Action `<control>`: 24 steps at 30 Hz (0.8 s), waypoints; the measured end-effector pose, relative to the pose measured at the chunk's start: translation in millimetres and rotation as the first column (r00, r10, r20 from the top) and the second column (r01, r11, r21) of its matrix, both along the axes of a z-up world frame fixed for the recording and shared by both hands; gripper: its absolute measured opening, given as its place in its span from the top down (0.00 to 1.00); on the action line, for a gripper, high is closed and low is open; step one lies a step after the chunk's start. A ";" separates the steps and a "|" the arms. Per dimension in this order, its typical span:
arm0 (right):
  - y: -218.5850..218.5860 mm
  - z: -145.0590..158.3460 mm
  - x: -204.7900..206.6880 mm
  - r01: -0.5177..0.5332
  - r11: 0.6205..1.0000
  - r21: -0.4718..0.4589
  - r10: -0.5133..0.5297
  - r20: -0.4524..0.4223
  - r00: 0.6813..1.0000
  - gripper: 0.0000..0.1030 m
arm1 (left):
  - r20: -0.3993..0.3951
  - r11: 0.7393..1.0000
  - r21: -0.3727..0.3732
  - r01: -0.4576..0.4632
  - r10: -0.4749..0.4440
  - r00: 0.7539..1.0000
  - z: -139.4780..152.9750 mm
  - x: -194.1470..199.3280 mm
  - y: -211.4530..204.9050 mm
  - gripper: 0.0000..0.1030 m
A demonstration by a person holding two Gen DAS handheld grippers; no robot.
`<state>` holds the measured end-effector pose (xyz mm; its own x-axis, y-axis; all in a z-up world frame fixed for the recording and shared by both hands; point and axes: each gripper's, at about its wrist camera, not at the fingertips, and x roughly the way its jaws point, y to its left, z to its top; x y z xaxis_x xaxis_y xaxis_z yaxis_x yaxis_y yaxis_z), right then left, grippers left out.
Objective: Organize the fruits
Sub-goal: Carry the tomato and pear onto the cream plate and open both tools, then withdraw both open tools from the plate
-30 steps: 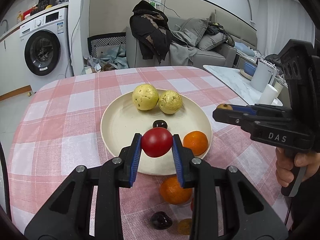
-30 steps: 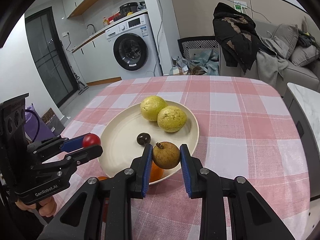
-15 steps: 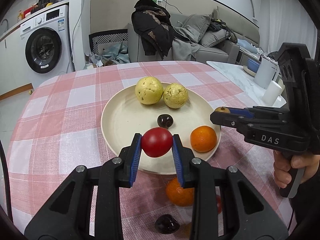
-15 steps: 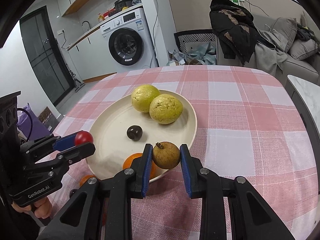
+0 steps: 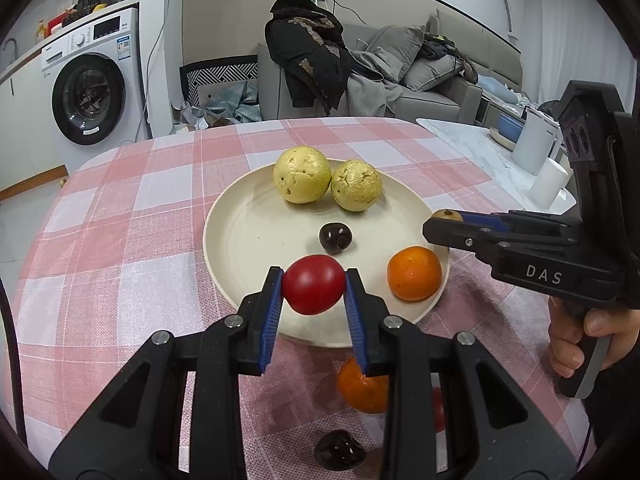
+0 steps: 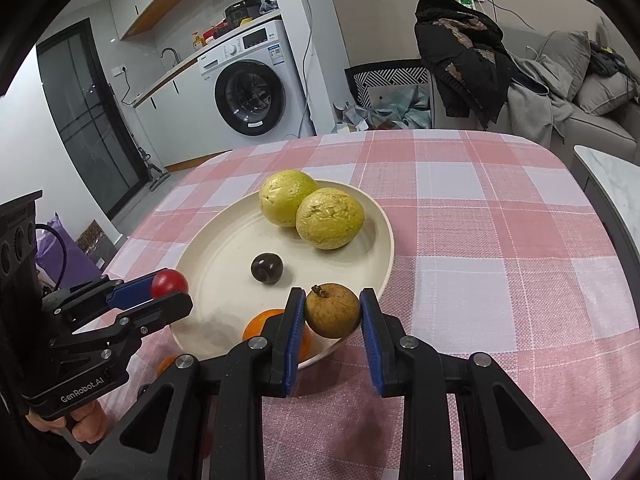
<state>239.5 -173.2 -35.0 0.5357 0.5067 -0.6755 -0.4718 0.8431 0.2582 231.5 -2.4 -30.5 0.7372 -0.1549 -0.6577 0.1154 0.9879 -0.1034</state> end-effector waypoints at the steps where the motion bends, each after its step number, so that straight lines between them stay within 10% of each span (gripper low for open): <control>1: -0.2 0.1 0.0 0.002 1.000 0.003 -0.002 -0.001 1.000 0.72 | -0.001 1.000 -0.001 0.000 0.000 1.000 0.0 0.1 -0.1 0.73; 18: -8.9 2.9 0.6 0.026 1.000 0.011 -0.026 0.009 1.000 0.55 | -0.012 1.000 -0.017 -0.010 0.010 1.000 -0.4 -3.1 5.3 0.71; 24: -16.2 9.6 -7.1 0.040 0.999 0.009 -0.040 0.027 0.999 0.30 | 0.008 1.000 -0.007 -0.028 0.029 1.000 5.9 -13.1 7.6 0.31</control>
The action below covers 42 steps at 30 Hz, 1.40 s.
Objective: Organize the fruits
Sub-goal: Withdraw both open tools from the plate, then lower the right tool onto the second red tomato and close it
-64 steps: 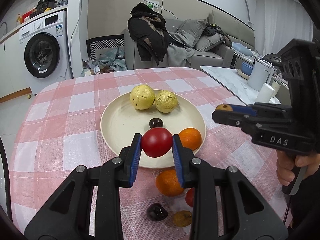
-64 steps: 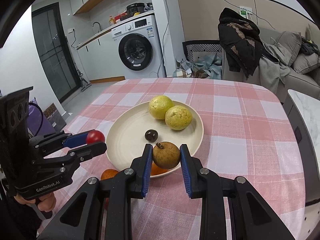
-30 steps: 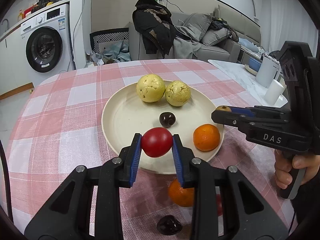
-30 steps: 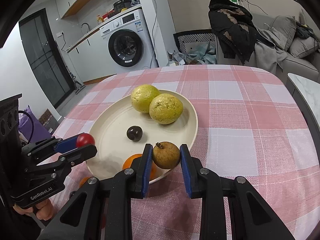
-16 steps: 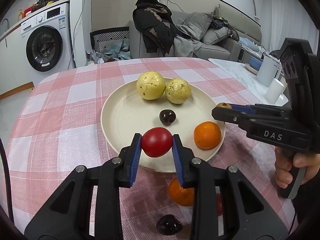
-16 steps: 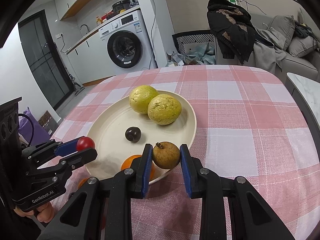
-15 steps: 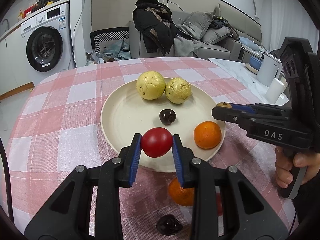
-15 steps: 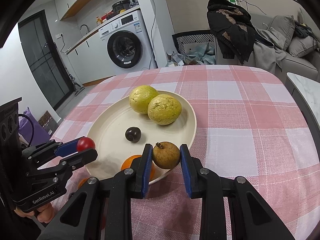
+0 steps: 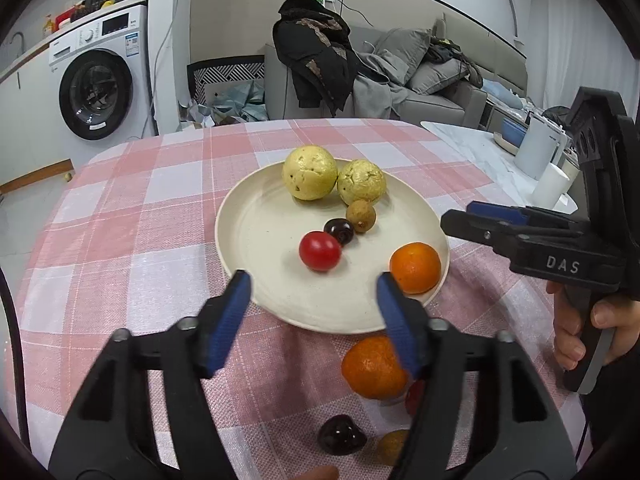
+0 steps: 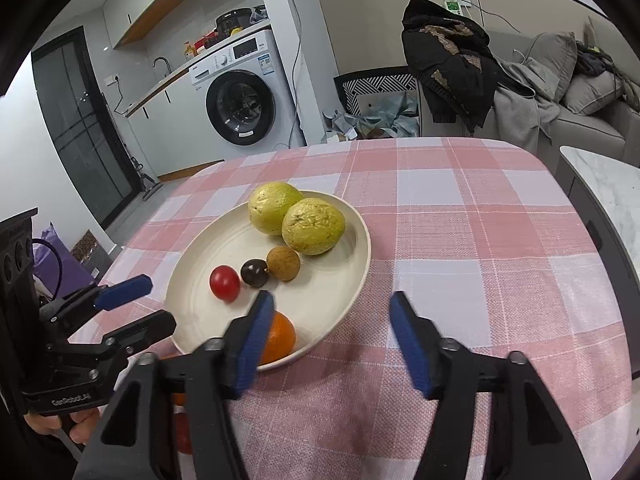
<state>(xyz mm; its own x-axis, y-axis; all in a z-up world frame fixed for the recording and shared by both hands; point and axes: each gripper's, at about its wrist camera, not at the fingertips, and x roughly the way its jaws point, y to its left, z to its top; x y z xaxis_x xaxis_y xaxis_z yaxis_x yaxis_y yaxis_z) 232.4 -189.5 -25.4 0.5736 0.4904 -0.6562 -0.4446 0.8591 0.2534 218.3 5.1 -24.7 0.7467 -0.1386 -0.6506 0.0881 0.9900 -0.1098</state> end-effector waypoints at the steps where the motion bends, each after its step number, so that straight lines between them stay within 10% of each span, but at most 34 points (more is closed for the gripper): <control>1: -0.6 1.4 -2.6 -0.006 1.000 0.006 0.006 0.003 1.000 0.19 | 0.008 1.000 0.003 0.001 -0.001 1.000 2.5 -2.8 0.5 0.24; 8: 3.3 9.3 -26.6 -0.053 0.998 -0.018 0.053 0.022 0.998 0.00 | 0.043 1.000 -0.002 0.002 -0.002 0.999 15.0 -32.6 7.7 0.00; 42: 48.2 -26.8 -82.9 -0.244 0.949 -0.199 0.238 -0.053 0.970 0.00 | -0.014 0.997 0.062 -0.050 0.051 0.999 -0.5 -93.4 28.1 0.00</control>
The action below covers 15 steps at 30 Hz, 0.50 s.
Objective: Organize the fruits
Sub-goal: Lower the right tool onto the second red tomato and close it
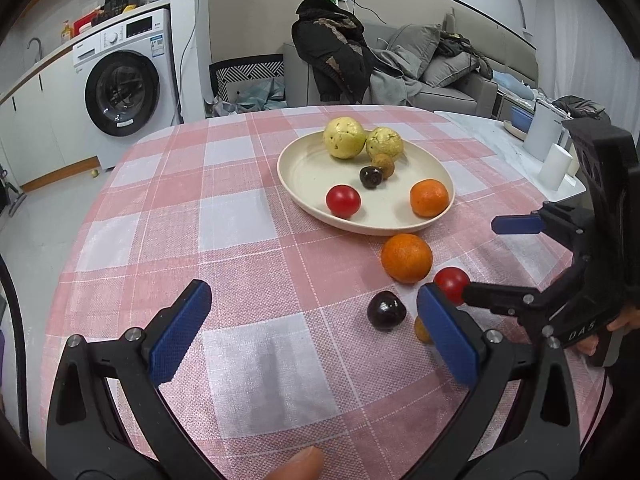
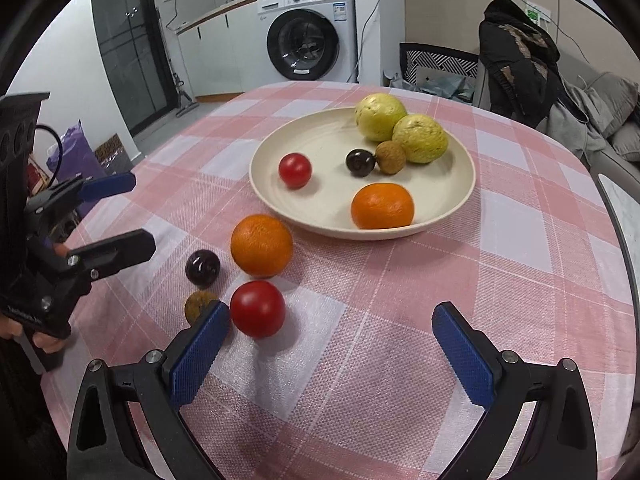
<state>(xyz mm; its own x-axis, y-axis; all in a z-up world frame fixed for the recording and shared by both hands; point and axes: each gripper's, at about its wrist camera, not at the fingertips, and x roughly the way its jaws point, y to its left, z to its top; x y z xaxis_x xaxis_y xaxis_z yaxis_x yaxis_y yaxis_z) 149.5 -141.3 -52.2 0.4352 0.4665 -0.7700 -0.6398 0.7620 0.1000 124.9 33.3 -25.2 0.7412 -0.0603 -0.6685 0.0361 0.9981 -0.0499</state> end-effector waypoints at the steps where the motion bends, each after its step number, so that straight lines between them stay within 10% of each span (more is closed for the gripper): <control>1: 1.4 -0.9 -1.0 -0.005 1.000 -0.005 0.005 0.001 1.000 0.00 | -0.004 1.000 0.000 -0.002 0.002 1.000 -0.8 0.4 0.2 0.00; 15: 12.6 -5.5 -3.5 -0.012 0.998 -0.069 0.013 0.016 1.000 0.00 | -0.057 1.000 0.020 -0.015 0.016 0.998 -9.5 6.0 0.2 0.00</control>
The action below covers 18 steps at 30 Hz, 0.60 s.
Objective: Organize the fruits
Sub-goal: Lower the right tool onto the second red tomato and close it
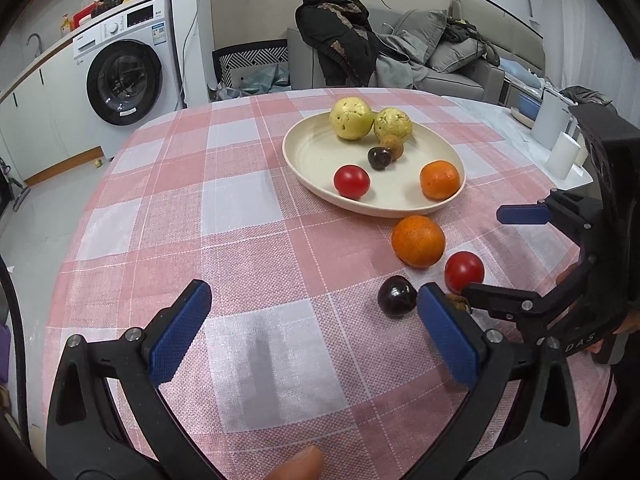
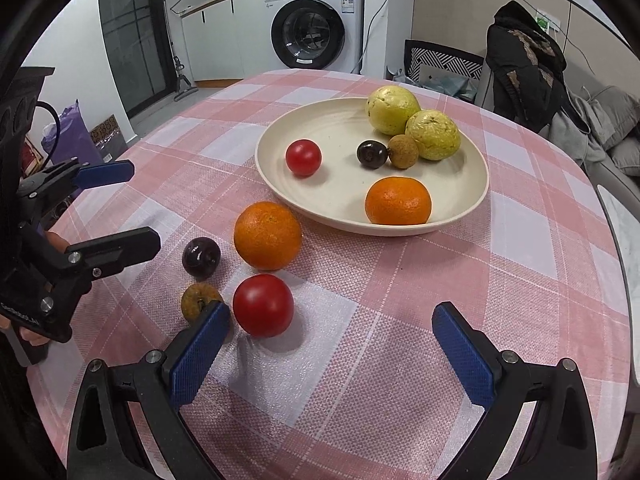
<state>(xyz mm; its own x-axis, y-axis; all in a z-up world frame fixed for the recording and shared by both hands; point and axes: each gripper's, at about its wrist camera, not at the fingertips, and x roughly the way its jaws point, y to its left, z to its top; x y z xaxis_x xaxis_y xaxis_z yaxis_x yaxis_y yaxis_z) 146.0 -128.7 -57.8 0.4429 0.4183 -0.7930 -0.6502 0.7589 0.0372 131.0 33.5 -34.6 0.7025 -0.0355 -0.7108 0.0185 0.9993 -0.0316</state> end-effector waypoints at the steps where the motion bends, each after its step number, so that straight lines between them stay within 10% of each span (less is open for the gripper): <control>1: 0.5 -0.7 0.2 0.002 1.000 -0.005 -0.002 -0.001 1.000 0.00 | -0.003 1.000 0.003 -0.002 0.002 1.000 -0.7 0.7 0.2 0.00; 18: 4.3 -1.2 2.7 -0.006 1.000 -0.015 0.006 -0.005 1.000 0.02 | -0.047 1.000 0.013 0.007 -0.006 0.999 -13.0 7.6 -2.7 0.00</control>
<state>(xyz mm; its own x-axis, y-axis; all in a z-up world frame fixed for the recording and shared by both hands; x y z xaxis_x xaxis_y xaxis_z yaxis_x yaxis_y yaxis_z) 148.8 -124.4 -58.9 0.4360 0.4087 -0.8018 -0.6546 0.7554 0.0290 138.6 30.8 -47.6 0.6680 -0.0307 -0.7435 0.0237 0.9995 -0.0199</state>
